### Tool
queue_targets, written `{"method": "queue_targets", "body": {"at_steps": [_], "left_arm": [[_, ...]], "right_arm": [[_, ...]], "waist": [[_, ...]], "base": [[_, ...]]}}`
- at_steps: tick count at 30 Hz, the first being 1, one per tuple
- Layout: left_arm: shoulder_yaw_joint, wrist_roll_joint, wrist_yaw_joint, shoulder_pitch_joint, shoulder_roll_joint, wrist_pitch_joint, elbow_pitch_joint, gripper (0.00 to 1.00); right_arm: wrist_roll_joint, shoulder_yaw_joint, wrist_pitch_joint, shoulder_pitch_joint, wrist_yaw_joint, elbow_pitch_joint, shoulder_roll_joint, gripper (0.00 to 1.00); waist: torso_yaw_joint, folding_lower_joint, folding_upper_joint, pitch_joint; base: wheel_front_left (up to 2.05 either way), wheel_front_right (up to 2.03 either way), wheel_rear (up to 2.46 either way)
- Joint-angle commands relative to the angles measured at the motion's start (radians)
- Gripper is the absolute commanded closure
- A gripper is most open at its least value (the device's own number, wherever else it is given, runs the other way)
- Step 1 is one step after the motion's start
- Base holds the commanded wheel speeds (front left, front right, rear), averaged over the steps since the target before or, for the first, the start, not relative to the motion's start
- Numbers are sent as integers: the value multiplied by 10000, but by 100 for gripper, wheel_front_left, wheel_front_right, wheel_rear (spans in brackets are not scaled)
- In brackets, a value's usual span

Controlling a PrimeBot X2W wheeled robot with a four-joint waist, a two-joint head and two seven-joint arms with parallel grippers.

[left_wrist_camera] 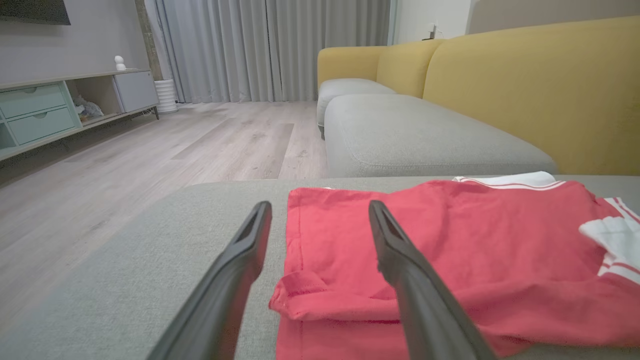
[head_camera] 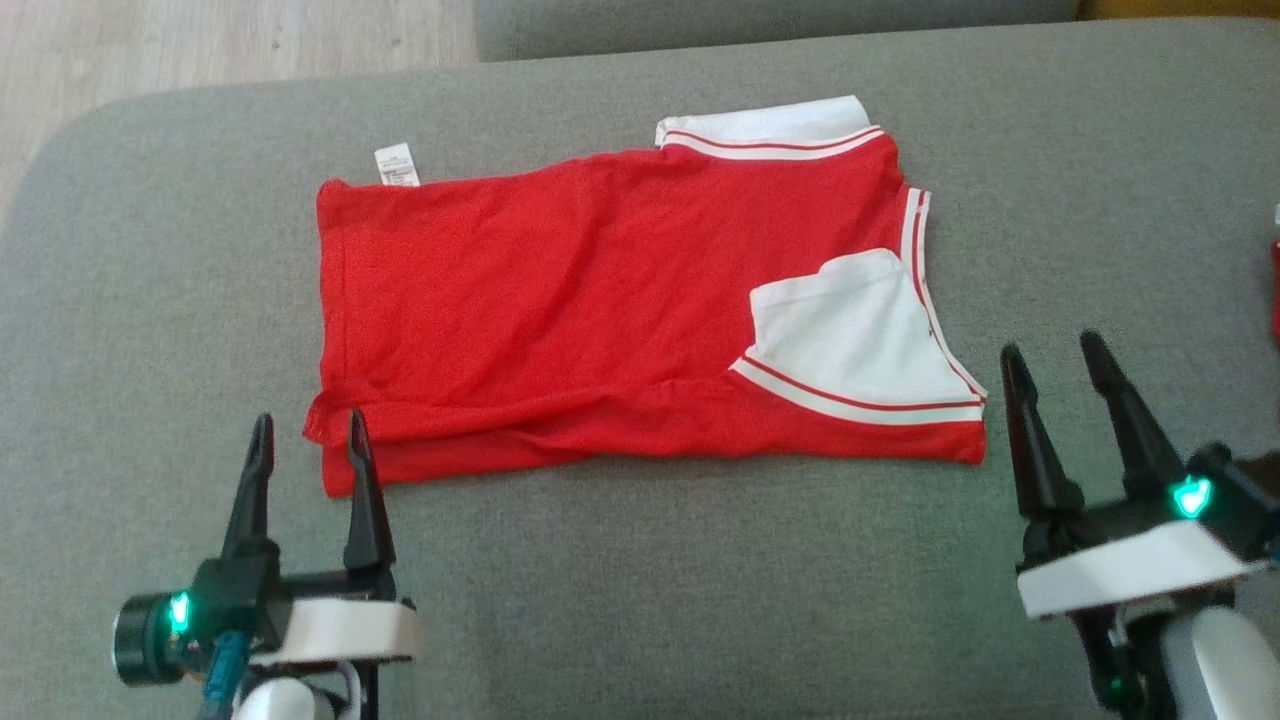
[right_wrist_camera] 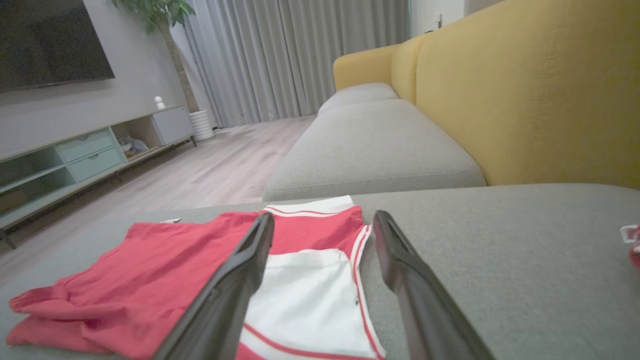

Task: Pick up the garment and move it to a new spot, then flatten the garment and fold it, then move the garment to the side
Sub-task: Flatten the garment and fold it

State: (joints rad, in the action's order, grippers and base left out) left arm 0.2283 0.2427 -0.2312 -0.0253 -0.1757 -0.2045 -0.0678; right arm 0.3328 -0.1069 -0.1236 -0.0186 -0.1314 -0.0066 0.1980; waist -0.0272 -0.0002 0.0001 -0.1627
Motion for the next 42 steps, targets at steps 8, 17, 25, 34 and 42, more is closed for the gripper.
{"method": "queue_targets", "body": {"at_steps": [8, 17, 25, 34, 42], "left_arm": [[-171, 96, -106, 194, -212, 613, 103, 0], [-121, 401, 57, 28, -277, 1144, -153, 0], [-86, 1421, 796, -1010, -81, 2338, -1709, 0], [-323, 2416, 1252, -2047, 2, 3656, -3401, 0], [-281, 3393, 1759, -2218, 146, 5317, -3703, 100]], "right_arm": [[-202, 153, 596, 758, 7, -1049, -504, 0], [-169, 264, 907, 867, 7, -1256, -578, 0], [92, 384, 1618, 455, 7, 263, -296, 0], [922, -387, 1786, -859, 7, 2699, -27, 0], [1904, -1100, 2761, -1853, 7, 4287, 61, 47]], "waist": [[-99, 2, -1, 352], [-85, 2, -1, 261], [42, 2, -1, -248], [48, 2, -1, -657], [149, 2, -1, -846]], "base": [[0, 0, 0], [0, 0, 0], [0, 0, 0], [0, 0, 0], [0, 0, 0]]}}
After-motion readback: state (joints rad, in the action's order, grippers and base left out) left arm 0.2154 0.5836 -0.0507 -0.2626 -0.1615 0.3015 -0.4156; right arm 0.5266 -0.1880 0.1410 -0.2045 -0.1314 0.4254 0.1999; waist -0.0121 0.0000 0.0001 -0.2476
